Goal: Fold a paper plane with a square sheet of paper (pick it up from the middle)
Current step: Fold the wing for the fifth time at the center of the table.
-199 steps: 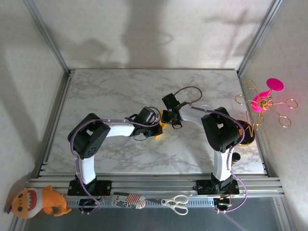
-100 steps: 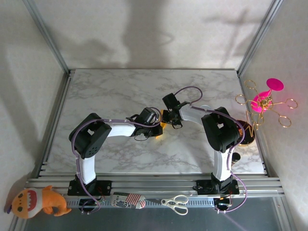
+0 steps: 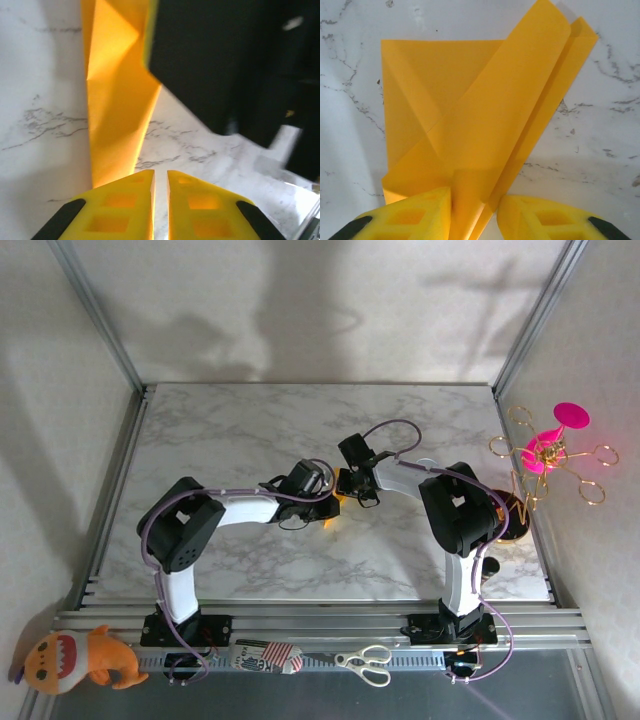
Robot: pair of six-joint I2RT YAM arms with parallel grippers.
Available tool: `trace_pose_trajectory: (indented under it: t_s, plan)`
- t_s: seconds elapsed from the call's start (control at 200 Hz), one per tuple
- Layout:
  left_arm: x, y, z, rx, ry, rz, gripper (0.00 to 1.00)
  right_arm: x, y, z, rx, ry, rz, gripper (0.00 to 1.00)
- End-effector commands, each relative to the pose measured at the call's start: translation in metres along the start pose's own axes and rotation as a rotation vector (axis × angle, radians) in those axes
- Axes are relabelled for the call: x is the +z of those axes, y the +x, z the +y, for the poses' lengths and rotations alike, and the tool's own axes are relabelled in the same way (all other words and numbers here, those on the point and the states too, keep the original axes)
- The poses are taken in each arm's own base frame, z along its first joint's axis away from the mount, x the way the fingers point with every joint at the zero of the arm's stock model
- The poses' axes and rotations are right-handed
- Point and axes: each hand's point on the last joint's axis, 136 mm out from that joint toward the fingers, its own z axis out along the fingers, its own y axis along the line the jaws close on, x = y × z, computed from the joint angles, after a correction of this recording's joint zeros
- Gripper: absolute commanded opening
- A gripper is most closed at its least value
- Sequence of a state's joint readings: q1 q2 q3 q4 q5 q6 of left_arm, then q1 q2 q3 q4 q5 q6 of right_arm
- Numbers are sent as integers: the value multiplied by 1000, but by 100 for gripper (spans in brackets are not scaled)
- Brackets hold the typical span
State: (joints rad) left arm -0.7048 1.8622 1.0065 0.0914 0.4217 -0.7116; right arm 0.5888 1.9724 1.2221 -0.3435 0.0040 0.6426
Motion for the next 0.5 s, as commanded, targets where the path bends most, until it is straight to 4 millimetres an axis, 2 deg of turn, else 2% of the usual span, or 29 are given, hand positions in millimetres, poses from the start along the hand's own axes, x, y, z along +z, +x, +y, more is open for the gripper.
trace_pose_trajectory:
  t_s: [0.0, 0.496]
  plan:
    - [-6, -9, -5, -15, 19, -32, 14, 61, 53, -34, 11, 68, 149, 36]
    - [18, 18, 36, -48, -89, 56, 6, 59, 52, -32, 16, 61, 146, 36]
